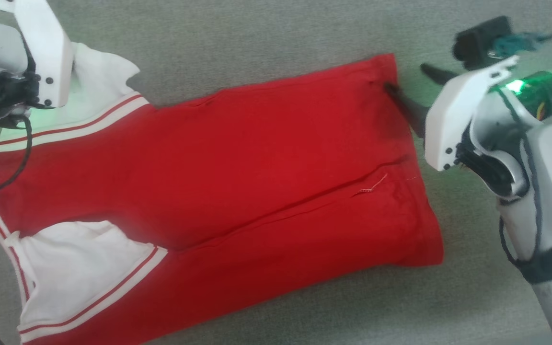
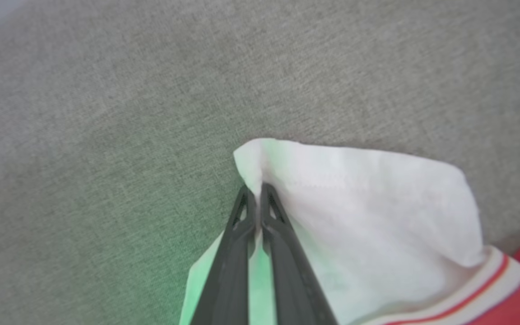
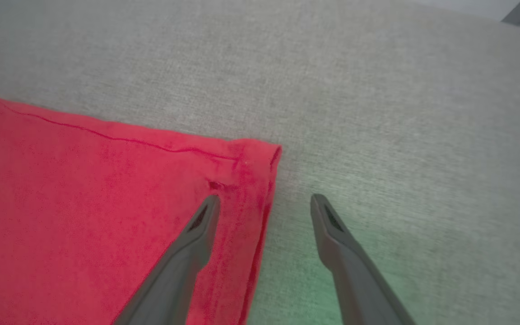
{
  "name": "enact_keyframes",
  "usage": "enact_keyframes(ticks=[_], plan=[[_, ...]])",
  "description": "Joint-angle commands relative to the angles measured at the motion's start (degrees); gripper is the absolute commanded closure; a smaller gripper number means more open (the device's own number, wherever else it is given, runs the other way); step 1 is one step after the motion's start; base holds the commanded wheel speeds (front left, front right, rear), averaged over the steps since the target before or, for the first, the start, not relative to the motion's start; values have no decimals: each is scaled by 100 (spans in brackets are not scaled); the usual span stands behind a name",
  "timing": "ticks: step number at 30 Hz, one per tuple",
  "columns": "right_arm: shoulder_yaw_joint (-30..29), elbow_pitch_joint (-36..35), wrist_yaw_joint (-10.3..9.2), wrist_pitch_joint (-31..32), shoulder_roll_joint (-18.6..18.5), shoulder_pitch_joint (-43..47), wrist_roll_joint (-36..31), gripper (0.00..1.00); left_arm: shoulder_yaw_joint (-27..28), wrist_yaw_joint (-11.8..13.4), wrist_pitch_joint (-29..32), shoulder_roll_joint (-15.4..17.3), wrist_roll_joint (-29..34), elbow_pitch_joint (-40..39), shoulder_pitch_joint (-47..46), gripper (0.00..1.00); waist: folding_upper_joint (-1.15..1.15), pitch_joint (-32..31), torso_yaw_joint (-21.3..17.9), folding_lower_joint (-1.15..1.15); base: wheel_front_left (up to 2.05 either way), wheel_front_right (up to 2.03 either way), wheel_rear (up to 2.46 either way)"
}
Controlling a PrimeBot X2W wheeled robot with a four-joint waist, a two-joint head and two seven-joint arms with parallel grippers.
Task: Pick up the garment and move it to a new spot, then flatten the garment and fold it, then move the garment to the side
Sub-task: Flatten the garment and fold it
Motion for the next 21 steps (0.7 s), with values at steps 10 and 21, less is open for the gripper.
enact_keyframes(ticks=[10, 21], plan=[[785, 1320, -5, 1045, 16, -923, 256, 66, -112, -105, -193, -212, 62, 270, 7, 100, 0, -15, 193, 0, 0, 0, 0], [988, 1587, -8, 715, -270, -1138, 354, 100, -61, -205, -482, -419, 15, 451, -176, 100, 0, -272, 438, 0, 0, 0, 0]])
